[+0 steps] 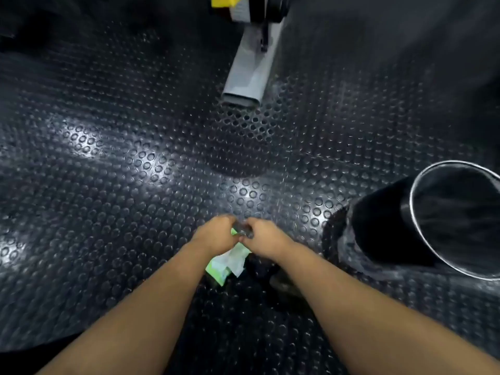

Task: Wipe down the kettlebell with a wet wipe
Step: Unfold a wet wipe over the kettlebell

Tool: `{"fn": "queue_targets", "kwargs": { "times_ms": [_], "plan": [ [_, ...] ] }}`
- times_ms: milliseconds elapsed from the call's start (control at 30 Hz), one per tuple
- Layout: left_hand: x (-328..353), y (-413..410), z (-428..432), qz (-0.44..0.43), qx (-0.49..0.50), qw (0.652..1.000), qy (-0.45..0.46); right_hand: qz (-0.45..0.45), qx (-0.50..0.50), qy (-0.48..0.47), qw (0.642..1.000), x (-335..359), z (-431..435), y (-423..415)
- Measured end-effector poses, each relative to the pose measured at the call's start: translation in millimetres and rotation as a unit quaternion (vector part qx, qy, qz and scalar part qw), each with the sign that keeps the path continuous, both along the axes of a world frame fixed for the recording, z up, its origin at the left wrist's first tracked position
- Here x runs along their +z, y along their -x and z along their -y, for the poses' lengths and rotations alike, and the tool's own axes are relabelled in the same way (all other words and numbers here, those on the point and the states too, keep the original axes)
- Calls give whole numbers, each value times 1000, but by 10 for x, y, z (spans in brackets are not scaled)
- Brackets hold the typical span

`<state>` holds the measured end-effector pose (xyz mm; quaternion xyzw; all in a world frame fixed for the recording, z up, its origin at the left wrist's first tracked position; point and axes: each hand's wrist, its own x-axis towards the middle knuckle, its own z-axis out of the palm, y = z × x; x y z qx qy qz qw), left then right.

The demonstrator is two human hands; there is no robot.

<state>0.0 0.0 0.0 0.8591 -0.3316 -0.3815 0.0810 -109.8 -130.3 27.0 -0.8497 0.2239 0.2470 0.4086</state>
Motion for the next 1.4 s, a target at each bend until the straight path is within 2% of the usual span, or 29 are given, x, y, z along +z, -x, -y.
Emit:
{"fn": "queue_targets", "kwargs": {
  "times_ms": [100, 267, 433, 533, 667, 767, 900, 1000, 1067, 1200, 1333, 1400],
  "plan": [
    [-64, -33, -17, 17, -22, 1000, -7, -12, 9, 19, 1000, -64, 11, -18],
    [-111, 24, -76, 43, -89, 988, -118, -35, 69, 51, 996, 5, 92, -39],
    [-291, 348, -185, 135, -140, 962, -189, -53, 106, 87, 989, 206, 311, -118],
    [-360, 509, -198, 158, -134, 964, -168, -48, 88, 97, 990, 299, 461, -146],
    [-76, 530, -46, 57, -15, 995, -79, -33, 40, 72, 996, 417, 472, 66],
    [310, 493, 138, -17, 63, 997, 34, -49, 17, 48, 997, 481, 368, 278],
    [663, 379, 409, -30, 78, 987, 140, 2, -48, 2, 999, 535, 362, 374],
    [905, 297, 577, -42, 52, 983, 173, 62, -119, -38, 990, 674, 529, 440],
    [1140, 302, 656, -54, 34, 978, 200, 90, -189, -85, 974, 860, 643, 614],
    [1781, 421, 817, -60, -5, 973, 224, 173, -341, -207, 901, 1314, 713, 1051],
    [2368, 699, 919, -80, -17, 957, 279, 258, -415, -266, 831, 1854, 692, 1375],
    [2638, 862, 869, -88, -3, 944, 317, 289, -428, -277, 810, 2139, 666, 1502]
  ]
}}
